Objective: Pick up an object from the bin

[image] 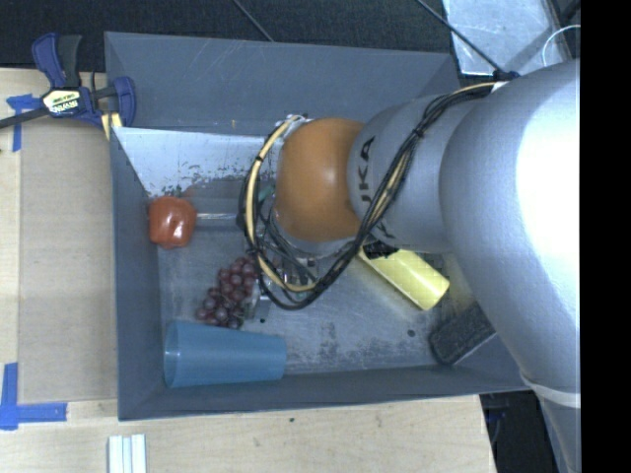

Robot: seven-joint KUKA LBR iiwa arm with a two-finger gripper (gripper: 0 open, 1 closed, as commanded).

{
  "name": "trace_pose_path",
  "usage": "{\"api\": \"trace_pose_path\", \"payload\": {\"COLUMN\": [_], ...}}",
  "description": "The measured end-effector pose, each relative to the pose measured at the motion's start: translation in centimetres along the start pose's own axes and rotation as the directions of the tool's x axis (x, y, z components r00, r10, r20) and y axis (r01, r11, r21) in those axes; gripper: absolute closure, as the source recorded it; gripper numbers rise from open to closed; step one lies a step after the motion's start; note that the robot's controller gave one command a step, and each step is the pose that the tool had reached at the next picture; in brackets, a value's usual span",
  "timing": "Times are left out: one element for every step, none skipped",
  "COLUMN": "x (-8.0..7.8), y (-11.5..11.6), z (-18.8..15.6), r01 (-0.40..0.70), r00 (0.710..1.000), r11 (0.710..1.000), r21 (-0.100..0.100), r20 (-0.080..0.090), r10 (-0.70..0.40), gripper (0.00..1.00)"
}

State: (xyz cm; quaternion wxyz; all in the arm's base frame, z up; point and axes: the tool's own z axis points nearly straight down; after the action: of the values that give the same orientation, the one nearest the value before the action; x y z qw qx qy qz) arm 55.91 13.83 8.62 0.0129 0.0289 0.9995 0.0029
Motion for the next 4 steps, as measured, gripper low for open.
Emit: {"api": "trace_pose_path", "payload": {"x": [-0.4,-0.4,-1.3,0.0], "y": [1.1,1.1,1.5,2.1], "z": [0.8,0.8,-9.7,-11.8], "r01": [-0.012,-0.012,0.003,0.006], "r00": [1.000,1.000,1.000,1.000], "r11": [1.000,1.000,1.000,1.000], "r21": [-0.001,-0.001,0.000,0.001], "r20": [0.004,0.004,0.002,-0.003], "r10": [0.012,0.012,-0.003,-0.006], "gripper": [1.00,1.00,1.00,1.00]}}
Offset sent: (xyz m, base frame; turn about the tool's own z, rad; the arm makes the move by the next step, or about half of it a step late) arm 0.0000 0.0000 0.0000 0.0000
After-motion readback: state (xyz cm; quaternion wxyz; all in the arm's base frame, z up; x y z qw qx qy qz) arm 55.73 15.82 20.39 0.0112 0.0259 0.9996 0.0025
